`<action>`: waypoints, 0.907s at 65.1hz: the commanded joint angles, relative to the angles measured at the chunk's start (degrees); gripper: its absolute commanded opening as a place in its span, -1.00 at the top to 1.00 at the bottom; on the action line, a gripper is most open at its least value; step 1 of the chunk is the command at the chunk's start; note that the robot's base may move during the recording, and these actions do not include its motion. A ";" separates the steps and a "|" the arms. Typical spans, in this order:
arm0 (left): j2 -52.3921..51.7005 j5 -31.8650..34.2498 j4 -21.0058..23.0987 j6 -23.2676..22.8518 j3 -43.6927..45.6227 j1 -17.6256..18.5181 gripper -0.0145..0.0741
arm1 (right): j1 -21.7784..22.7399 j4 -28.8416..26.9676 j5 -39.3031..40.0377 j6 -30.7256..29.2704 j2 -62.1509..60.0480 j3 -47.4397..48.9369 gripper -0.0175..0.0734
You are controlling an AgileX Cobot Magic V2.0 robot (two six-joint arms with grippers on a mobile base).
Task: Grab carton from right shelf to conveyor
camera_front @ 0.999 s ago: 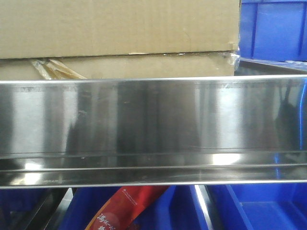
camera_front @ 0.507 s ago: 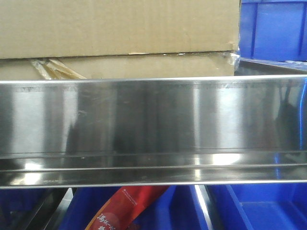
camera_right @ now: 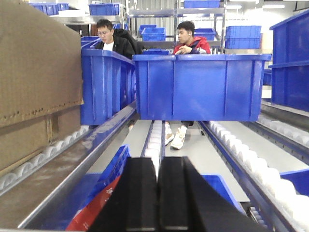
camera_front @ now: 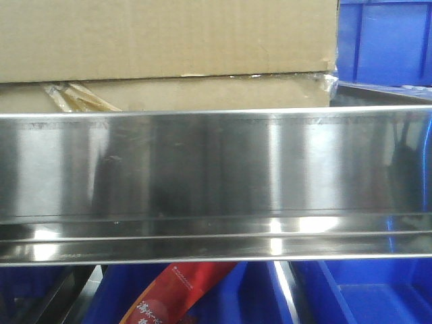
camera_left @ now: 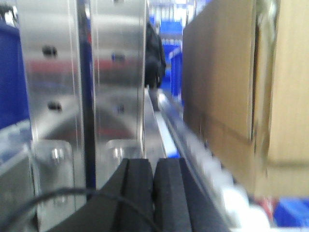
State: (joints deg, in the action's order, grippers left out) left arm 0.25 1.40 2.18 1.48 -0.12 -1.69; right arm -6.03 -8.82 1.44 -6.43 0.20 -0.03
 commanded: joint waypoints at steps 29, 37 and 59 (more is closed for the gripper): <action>2.25 -12.55 -2.18 0.11 23.38 0.16 0.60 | 0.24 -0.22 -12.66 -0.03 2.87 22.57 0.25; 7.45 -21.33 -2.98 0.11 34.14 0.16 0.21 | 0.24 -0.22 -13.94 -0.03 7.37 28.33 -0.33; 20.49 -31.63 3.42 2.99 52.40 3.30 -0.54 | 0.11 -1.11 -13.39 -0.39 18.57 35.07 -0.62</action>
State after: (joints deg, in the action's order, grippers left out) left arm 18.47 -27.24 3.37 1.80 48.72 -0.48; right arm -6.03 -9.05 -12.33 -6.43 16.67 33.11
